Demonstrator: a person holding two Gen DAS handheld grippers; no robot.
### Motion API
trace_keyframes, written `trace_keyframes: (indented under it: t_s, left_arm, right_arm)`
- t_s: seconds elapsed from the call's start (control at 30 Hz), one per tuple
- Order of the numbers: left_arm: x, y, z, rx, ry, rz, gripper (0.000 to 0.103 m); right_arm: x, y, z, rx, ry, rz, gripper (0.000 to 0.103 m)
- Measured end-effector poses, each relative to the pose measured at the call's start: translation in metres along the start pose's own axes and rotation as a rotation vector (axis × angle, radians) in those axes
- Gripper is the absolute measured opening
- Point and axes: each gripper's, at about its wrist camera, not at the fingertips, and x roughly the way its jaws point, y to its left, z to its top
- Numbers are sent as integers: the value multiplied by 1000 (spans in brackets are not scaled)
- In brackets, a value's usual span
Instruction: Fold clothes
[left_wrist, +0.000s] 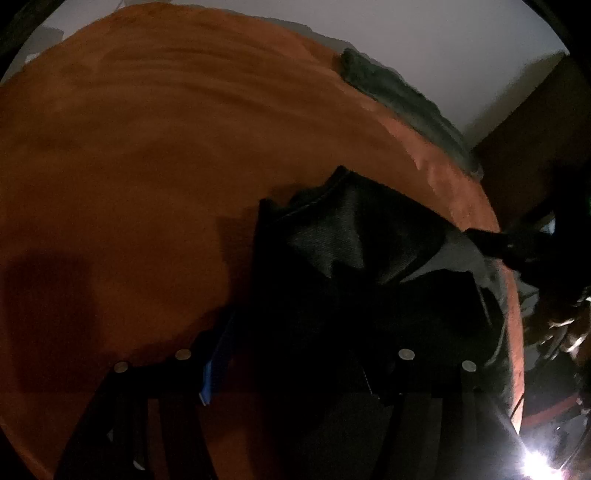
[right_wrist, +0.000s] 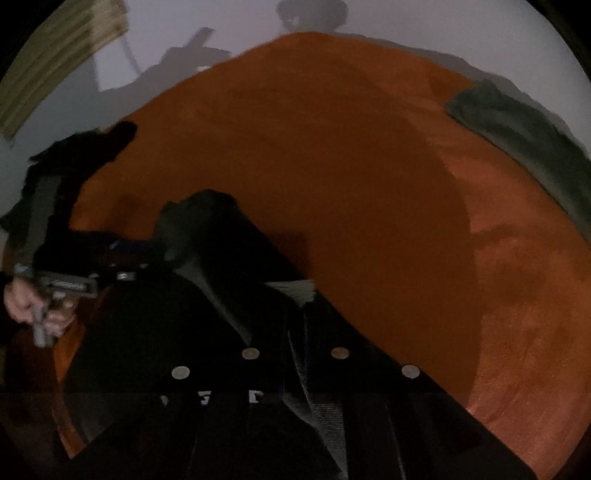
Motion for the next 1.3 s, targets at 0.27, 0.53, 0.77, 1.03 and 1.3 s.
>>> trace_keyframes:
  t_s: [0.27,0.53,0.77,1.03,1.3]
  left_arm:
    - [-20,-12,-1,107,-47,43,25]
    - [-23,3,-12,71,-65,-11,12]
    - [-29,9,-18,73,-66,-10,15]
    - [-38,17,-22,46,-66,-16,21]
    - [-42,20,-24,30,-48,-35,24]
  right_arm:
    - [0,2,8,-19,27,16,14]
    - [28,67,25,-293,84,48,27]
    - [35,85,19,-353,58,16,16]
    - [-7,45,59,-141,-133,-75,0]
    - [21,61,64,-148,-32,89,51]
